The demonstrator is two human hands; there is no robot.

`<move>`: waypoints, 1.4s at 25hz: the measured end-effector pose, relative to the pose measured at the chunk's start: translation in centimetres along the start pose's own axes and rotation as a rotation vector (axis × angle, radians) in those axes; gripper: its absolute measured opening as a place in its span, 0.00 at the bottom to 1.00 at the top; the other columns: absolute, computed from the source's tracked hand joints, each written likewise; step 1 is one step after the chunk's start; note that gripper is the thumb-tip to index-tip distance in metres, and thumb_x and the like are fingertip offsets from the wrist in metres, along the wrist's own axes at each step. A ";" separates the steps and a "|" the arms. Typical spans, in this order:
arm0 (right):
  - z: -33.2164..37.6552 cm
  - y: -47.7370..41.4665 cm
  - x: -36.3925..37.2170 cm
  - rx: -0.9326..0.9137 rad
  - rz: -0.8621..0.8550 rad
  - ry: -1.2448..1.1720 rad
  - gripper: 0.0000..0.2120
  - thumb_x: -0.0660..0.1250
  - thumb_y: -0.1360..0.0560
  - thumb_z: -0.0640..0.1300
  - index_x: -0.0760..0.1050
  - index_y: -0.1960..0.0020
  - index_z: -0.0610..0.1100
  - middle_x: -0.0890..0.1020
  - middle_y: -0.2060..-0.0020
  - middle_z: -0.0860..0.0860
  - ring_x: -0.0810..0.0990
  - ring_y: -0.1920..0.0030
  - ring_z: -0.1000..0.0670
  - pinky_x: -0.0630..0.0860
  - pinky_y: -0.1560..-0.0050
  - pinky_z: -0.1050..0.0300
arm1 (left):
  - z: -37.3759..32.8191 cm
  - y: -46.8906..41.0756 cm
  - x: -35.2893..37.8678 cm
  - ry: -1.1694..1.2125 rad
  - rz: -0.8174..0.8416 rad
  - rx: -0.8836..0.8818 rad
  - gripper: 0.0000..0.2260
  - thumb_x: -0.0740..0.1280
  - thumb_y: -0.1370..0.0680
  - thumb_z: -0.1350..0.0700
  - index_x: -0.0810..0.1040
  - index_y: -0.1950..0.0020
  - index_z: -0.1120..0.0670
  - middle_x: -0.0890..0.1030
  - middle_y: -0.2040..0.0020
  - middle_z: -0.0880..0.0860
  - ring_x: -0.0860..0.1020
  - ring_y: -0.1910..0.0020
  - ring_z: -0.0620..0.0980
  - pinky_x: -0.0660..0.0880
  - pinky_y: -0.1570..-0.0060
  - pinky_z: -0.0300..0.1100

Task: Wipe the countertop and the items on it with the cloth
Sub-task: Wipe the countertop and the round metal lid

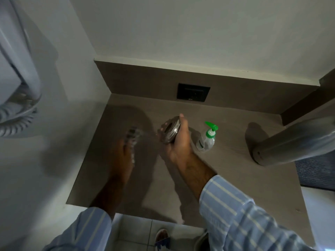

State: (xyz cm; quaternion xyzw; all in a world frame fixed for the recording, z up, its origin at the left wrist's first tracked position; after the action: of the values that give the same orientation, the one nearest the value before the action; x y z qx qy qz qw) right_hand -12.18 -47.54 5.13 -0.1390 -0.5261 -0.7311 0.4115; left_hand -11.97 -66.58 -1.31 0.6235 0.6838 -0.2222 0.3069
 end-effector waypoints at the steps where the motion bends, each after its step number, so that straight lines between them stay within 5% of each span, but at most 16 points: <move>1: 0.7 0.0 0.2 -0.005 -0.009 0.011 0.27 0.63 0.20 0.61 0.78 0.37 0.39 0.80 0.54 0.43 0.80 0.57 0.46 0.77 0.51 0.49 | 1.6 -0.8 -0.5 -0.230 -0.114 0.021 0.18 0.61 0.18 0.50 0.80 0.38 0.61 0.83 0.46 0.65 0.81 0.48 0.66 0.78 0.45 0.60; 4: 1.3 0.1 0.7 0.005 0.043 -0.012 0.31 0.66 0.21 0.60 0.73 0.27 0.40 0.83 0.41 0.41 0.81 0.43 0.44 0.77 0.39 0.46 | 1.0 -3.3 2.2 -0.604 -0.118 0.238 0.19 0.65 0.18 0.53 0.77 0.29 0.56 0.76 0.28 0.61 0.74 0.31 0.65 0.67 0.30 0.59; 7: 1.3 -0.5 1.0 -0.034 0.079 0.012 0.16 0.67 0.20 0.53 0.78 0.39 0.43 0.89 0.52 0.43 0.82 0.44 0.43 0.76 0.31 0.41 | -4.3 -4.6 7.2 -0.519 0.017 0.449 0.16 0.65 0.20 0.55 0.82 0.36 0.59 0.82 0.34 0.62 0.79 0.35 0.63 0.73 0.33 0.56; 10: 1.0 -1.6 1.1 -0.089 -0.009 0.170 0.07 0.67 0.18 0.45 0.79 0.48 0.42 0.87 0.57 0.45 0.86 0.53 0.47 0.85 0.51 0.53 | -5.9 -0.3 8.2 -0.433 0.115 0.740 0.11 0.65 0.25 0.56 0.85 0.50 0.59 0.85 0.46 0.61 0.83 0.46 0.63 0.80 0.44 0.55; 12: 0.7 -2.6 0.9 -0.104 -0.067 0.330 0.04 0.65 0.17 0.42 0.77 0.46 0.42 0.85 0.56 0.47 0.85 0.58 0.52 0.82 0.62 0.61 | -3.3 5.3 7.1 -0.411 0.265 0.908 0.10 0.68 0.25 0.54 0.85 0.46 0.53 0.84 0.39 0.55 0.81 0.40 0.60 0.77 0.40 0.54; 15: -0.8 -4.2 -0.1 -0.108 -0.097 0.521 0.02 0.67 0.18 0.42 0.76 0.50 0.44 0.82 0.58 0.47 0.82 0.59 0.51 0.82 0.56 0.56 | 1.5 12.8 3.9 -0.239 0.509 0.998 0.19 0.67 0.22 0.55 0.78 0.32 0.44 0.77 0.28 0.44 0.77 0.35 0.49 0.70 0.33 0.46; 17: -2.1 -5.1 -1.0 -0.105 -0.133 0.681 0.04 0.68 0.19 0.42 0.77 0.52 0.44 0.82 0.57 0.45 0.82 0.57 0.47 0.80 0.47 0.48 | 3.4 14.4 2.3 -0.167 0.473 0.788 0.17 0.64 0.20 0.50 0.77 0.31 0.44 0.79 0.32 0.42 0.79 0.39 0.47 0.73 0.35 0.44; 20: -3.8 -6.0 -2.0 -0.135 -0.169 0.860 0.05 0.70 0.20 0.43 0.78 0.54 0.43 0.82 0.54 0.41 0.83 0.52 0.41 0.81 0.42 0.42 | 4.4 11.5 -0.6 0.386 0.205 -0.153 0.27 0.62 0.25 0.29 0.82 0.46 0.51 0.86 0.47 0.61 0.83 0.57 0.53 0.80 0.50 0.52; 23: -4.1 -5.9 -2.4 -0.201 -0.146 1.212 0.09 0.71 0.21 0.49 0.80 0.53 0.43 0.83 0.55 0.42 0.85 0.44 0.37 0.78 0.45 0.51 | 3.3 7.6 -2.5 0.905 0.201 -0.582 0.16 0.63 0.19 0.39 0.80 0.39 0.47 0.83 0.36 0.57 0.82 0.40 0.55 0.74 0.33 0.61; 25: -3.7 -4.8 -2.4 -0.264 -0.178 1.500 0.19 0.69 0.20 0.55 0.82 0.46 0.38 0.85 0.47 0.41 0.83 0.40 0.38 0.74 0.45 0.54 | 1.8 6.0 -3.9 1.076 0.278 -0.576 0.19 0.69 0.21 0.49 0.76 0.31 0.51 0.82 0.34 0.59 0.81 0.37 0.62 0.73 0.35 0.67; 27: -3.1 -2.3 -1.1 -0.385 -0.161 1.595 0.25 0.65 0.20 0.61 0.83 0.42 0.39 0.84 0.44 0.40 0.81 0.40 0.39 0.75 0.39 0.50 | 0.4 5.2 -5.5 1.030 0.353 -0.499 0.26 0.73 0.28 0.61 0.74 0.30 0.56 0.81 0.36 0.65 0.83 0.42 0.67 0.80 0.46 0.65; 29: -1.9 1.4 0.9 -0.335 -0.028 1.378 0.29 0.62 0.23 0.70 0.84 0.55 0.44 0.86 0.55 0.45 0.84 0.50 0.44 0.78 0.41 0.47 | -2.4 4.9 -7.3 0.964 0.523 -0.405 0.27 0.70 0.30 0.62 0.75 0.30 0.59 0.80 0.37 0.69 0.82 0.43 0.69 0.81 0.48 0.61; 31: -0.2 5.7 2.7 -0.067 0.133 1.144 0.35 0.69 0.35 0.77 0.86 0.53 0.44 0.89 0.56 0.49 0.88 0.51 0.47 0.82 0.41 0.48 | -6.6 4.6 -8.9 0.891 0.637 -0.304 0.23 0.69 0.29 0.61 0.78 0.33 0.61 0.82 0.39 0.69 0.82 0.44 0.69 0.82 0.50 0.58; 33: 3.6 9.8 3.8 -0.111 0.261 1.202 0.35 0.79 0.40 0.69 0.87 0.47 0.41 0.91 0.53 0.46 0.90 0.50 0.44 0.85 0.42 0.46 | -11.7 4.3 -10.0 0.831 0.660 -0.193 0.18 0.69 0.28 0.65 0.81 0.38 0.62 0.84 0.45 0.70 0.83 0.47 0.70 0.83 0.56 0.55; 35: 9.4 13.8 4.8 -0.284 0.266 1.251 0.21 0.83 0.34 0.53 0.87 0.49 0.39 0.90 0.54 0.42 0.90 0.54 0.43 0.85 0.43 0.44 | -17.6 4.2 -10.6 0.789 0.627 -0.093 0.15 0.70 0.28 0.67 0.82 0.43 0.59 0.86 0.50 0.65 0.85 0.50 0.64 0.84 0.57 0.49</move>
State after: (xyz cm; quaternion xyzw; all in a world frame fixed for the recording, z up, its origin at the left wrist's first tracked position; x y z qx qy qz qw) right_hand -6.98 -42.87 21.04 0.1956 -0.0642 -0.6794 0.7043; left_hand -9.97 -61.60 18.95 0.8210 0.5369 0.1638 0.1043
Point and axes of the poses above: each hand's wrist, its own y-axis away from the middle knuckle, its own x-axis out of the palm, z = x × y, the point moved 3 cm from there along -y, towards the middle knuckle
